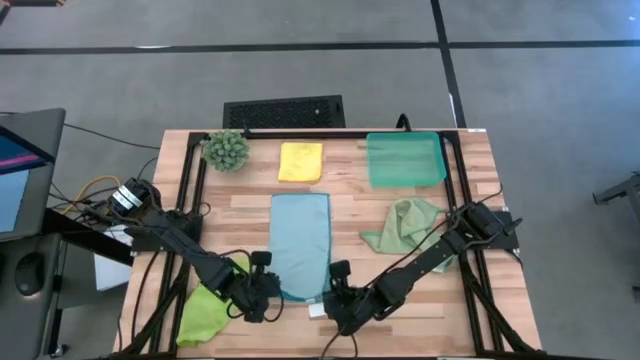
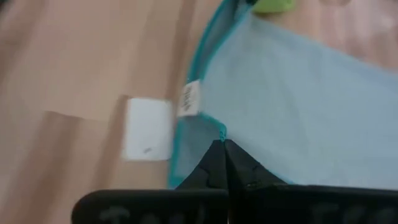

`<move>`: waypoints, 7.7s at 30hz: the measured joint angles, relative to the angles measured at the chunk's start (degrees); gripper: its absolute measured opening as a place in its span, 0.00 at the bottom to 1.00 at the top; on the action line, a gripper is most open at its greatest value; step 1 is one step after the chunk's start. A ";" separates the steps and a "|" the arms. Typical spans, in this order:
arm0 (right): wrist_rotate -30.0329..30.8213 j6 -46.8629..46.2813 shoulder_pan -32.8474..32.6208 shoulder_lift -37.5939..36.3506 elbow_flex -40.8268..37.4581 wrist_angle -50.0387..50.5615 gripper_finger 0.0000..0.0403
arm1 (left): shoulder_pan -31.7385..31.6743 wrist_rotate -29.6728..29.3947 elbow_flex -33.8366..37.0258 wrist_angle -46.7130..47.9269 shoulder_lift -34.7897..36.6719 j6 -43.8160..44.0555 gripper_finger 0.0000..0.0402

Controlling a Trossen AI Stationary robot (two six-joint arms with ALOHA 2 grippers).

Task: Fold microfiber towels
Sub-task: Fold the blue microfiber cloth

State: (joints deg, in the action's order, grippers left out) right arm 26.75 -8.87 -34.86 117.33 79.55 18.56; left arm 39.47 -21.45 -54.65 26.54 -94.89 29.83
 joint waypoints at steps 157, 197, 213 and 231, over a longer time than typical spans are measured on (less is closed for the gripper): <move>-19.26 -7.60 1.78 3.87 -2.14 -13.98 0.54 | 6.84 11.73 4.00 -13.39 -5.60 -12.44 0.05; -7.89 -8.33 1.00 -1.72 -3.33 1.64 0.02 | 4.69 9.08 -0.05 -14.10 -4.59 -12.20 0.00; -14.51 -20.75 -3.34 -12.35 -3.15 -3.35 0.01 | 11.01 0.91 -10.27 -8.99 -3.75 -6.08 0.00; -8.38 -29.54 7.16 -10.57 -4.01 21.02 0.01 | -12.19 -2.76 -2.34 -0.44 1.04 -22.58 0.00</move>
State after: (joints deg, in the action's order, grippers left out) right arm 18.37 -38.41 -27.70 106.76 75.54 39.58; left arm 27.28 -24.21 -57.00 26.10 -93.85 7.25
